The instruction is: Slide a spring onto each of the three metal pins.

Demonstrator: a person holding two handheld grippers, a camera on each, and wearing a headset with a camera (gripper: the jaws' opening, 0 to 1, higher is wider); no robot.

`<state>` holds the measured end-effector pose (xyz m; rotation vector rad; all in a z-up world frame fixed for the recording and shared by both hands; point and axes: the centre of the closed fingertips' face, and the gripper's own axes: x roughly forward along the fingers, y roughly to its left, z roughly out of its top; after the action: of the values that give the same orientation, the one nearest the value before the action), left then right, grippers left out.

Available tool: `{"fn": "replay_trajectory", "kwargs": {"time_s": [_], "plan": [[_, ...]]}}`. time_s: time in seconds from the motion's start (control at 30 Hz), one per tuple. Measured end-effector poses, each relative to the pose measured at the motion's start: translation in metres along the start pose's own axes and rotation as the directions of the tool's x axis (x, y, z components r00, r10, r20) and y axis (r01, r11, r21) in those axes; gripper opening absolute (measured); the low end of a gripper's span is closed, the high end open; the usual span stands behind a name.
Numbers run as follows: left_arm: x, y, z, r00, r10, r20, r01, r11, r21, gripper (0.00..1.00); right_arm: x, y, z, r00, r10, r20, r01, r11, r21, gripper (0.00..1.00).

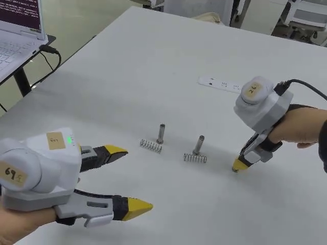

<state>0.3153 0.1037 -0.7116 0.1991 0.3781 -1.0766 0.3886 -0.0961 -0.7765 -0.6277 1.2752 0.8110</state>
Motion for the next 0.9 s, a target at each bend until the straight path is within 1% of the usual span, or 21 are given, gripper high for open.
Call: {"fn": "replay_trajectory", "kwargs": {"time_s": [0.13, 0.3, 0.6, 0.63, 0.67, 0.7, 0.77, 0.8, 0.83, 0.87, 0.9], "plan": [[0.001, -0.001, 0.0, 1.0, -0.002, -0.002, 0.002, 1.0, 0.001, 0.63, -0.002, 0.0, 0.0, 0.9999, -0.01, 0.004, 0.011, 1.0, -0.024, 0.21], [0.001, -0.001, 0.0, 1.0, -0.004, -0.002, 0.004, 1.0, 0.0, 0.63, -0.006, 0.0, 0.003, 0.9997, -0.022, 0.012, 0.023, 0.999, -0.05, 0.23], [0.001, -0.002, 0.0, 1.0, -0.004, -0.002, 0.004, 1.0, -0.001, 0.62, -0.013, 0.008, 0.021, 0.9981, -0.028, 0.055, 0.033, 0.994, -0.101, 0.23], [0.001, -0.002, 0.0, 1.0, -0.004, -0.001, 0.004, 1.0, -0.002, 0.62, -0.015, 0.008, 0.028, 0.9962, -0.035, 0.08, 0.044, 0.992, -0.121, 0.22], [0.001, -0.002, 0.0, 1.0, -0.003, -0.001, 0.003, 1.0, -0.002, 0.62, -0.015, 0.009, 0.03, 0.9956, -0.035, 0.087, 0.045, 0.991, -0.125, 0.21], [0.001, -0.002, 0.0, 1.0, -0.004, -0.002, 0.004, 1.0, -0.002, 0.62, -0.017, 0.011, 0.034, 0.9949, -0.027, 0.097, 0.04, 0.991, -0.129, 0.21], [0.001, -0.002, 0.0, 1.0, -0.004, -0.004, 0.004, 1.0, -0.002, 0.62, -0.016, 0.019, 0.04, 0.9931, 0.009, 0.117, 0.009, 0.988, -0.152, 0.21], [0.001, -0.002, 0.0, 1.0, -0.005, -0.004, 0.005, 1.0, -0.002, 0.62, -0.016, 0.021, 0.04, 0.9932, 0.012, 0.116, 0.007, 0.987, -0.158, 0.21], [0.001, -0.002, 0.0, 1.0, -0.004, -0.005, 0.004, 1.0, -0.001, 0.62, -0.015, 0.024, 0.043, 0.992, 0.019, 0.125, 0.005, 0.982, -0.19, 0.21], [0.001, -0.002, 0.0, 1.0, -0.004, -0.005, 0.004, 1.0, -0.001, 0.62, -0.014, 0.026, 0.045, 0.9911, 0.023, 0.131, 0.004, 0.98, -0.201, 0.21], [0.0, -0.001, 0.0, 1.0, -0.004, -0.005, 0.004, 1.0, -0.002, 0.62, -0.013, 0.029, 0.049, 0.9889, 0.035, 0.145, -0.002, 0.975, -0.223, 0.21]]}}
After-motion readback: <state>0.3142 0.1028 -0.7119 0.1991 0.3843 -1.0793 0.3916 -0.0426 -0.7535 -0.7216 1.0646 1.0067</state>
